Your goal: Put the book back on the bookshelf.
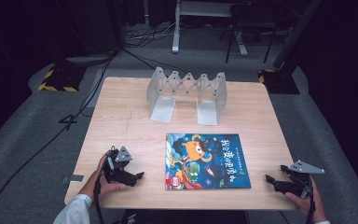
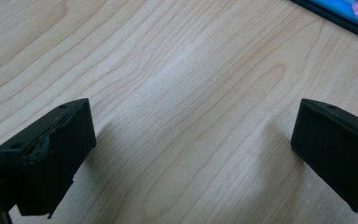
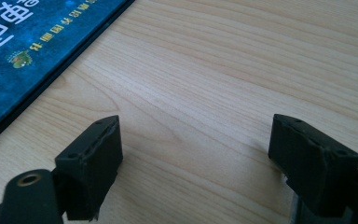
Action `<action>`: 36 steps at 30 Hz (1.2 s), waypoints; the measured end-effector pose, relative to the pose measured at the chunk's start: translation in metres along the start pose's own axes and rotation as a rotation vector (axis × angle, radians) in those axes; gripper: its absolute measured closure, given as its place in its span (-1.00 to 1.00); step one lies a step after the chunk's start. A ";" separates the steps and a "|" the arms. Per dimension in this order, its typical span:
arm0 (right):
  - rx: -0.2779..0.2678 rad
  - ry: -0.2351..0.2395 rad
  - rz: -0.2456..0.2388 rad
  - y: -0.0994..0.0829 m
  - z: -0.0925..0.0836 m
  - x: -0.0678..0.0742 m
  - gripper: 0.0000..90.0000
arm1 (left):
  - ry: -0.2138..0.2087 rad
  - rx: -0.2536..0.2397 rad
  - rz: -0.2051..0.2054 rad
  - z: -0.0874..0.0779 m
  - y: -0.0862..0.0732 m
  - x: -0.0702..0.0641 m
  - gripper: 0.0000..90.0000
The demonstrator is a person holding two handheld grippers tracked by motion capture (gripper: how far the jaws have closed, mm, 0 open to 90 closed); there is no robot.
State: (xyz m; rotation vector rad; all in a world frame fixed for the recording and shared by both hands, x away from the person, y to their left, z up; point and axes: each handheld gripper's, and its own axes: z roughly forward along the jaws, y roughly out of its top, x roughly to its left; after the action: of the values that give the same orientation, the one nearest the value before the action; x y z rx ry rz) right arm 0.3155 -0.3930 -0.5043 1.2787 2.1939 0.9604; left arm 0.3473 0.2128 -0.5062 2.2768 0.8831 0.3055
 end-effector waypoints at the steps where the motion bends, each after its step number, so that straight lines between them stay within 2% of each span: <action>1: -0.001 -0.004 -0.010 0.001 0.000 0.001 -0.57 | -0.004 0.002 0.006 0.003 0.003 -0.003 -1.00; 3: 0.000 -0.010 -0.035 0.003 0.000 0.004 -0.41 | -0.011 0.000 0.022 0.004 0.005 -0.004 -0.99; 4: -0.010 0.006 -0.021 0.006 0.000 0.006 -0.34 | -0.025 0.000 0.039 0.007 0.008 -0.007 -0.99; 5: -0.030 0.048 -0.005 0.009 0.001 0.008 -0.35 | -0.028 -0.001 0.043 0.009 0.010 -0.009 -0.99; 6: -0.041 0.066 -0.012 0.013 0.001 0.011 -0.33 | -0.033 -0.001 0.047 0.011 0.012 -0.011 -0.99; 8: -0.041 0.068 -0.057 0.024 0.003 0.023 -0.29 | -0.045 0.001 0.066 0.014 0.016 -0.013 -0.99; 10: -0.055 0.113 -0.075 0.036 0.006 0.034 -0.27 | -0.055 0.000 0.076 0.018 0.021 -0.017 -0.99; 11: -0.055 0.113 -0.075 0.036 0.006 0.034 -0.27 | -0.055 0.000 0.076 0.018 0.021 -0.017 -0.99; 15: -0.012 0.147 -0.119 0.052 0.025 0.054 -0.26 | -0.084 0.000 0.104 0.024 0.027 -0.028 -0.99; 18: 0.017 0.162 -0.119 0.058 0.040 0.056 -0.25 | -0.100 0.001 0.125 0.028 0.031 -0.036 -0.99; 21: 0.026 0.201 -0.086 0.062 0.053 0.055 -0.27 | -0.115 0.002 0.142 0.031 0.035 -0.046 -0.99; 25: 0.037 0.238 -0.076 0.068 0.061 0.056 -0.30 | -0.130 -0.003 0.157 0.034 0.037 -0.055 -0.99; 26: 0.042 0.246 -0.081 0.070 0.063 0.056 -0.37 | -0.132 0.001 0.159 0.034 0.038 -0.056 -0.99; 29: 0.063 0.253 -0.071 0.074 0.068 0.056 -0.45 | -0.131 -0.006 0.152 0.034 0.037 -0.059 -0.99; 36: 0.071 0.259 -0.088 0.085 0.079 0.058 -0.54 | -0.144 0.002 0.168 0.031 0.033 -0.066 -0.99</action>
State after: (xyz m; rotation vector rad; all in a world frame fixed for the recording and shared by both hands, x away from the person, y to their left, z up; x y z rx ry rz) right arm 0.3883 -0.2854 -0.4956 1.1312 2.4783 1.0728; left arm 0.3283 0.1350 -0.5060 2.3462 0.6216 0.2115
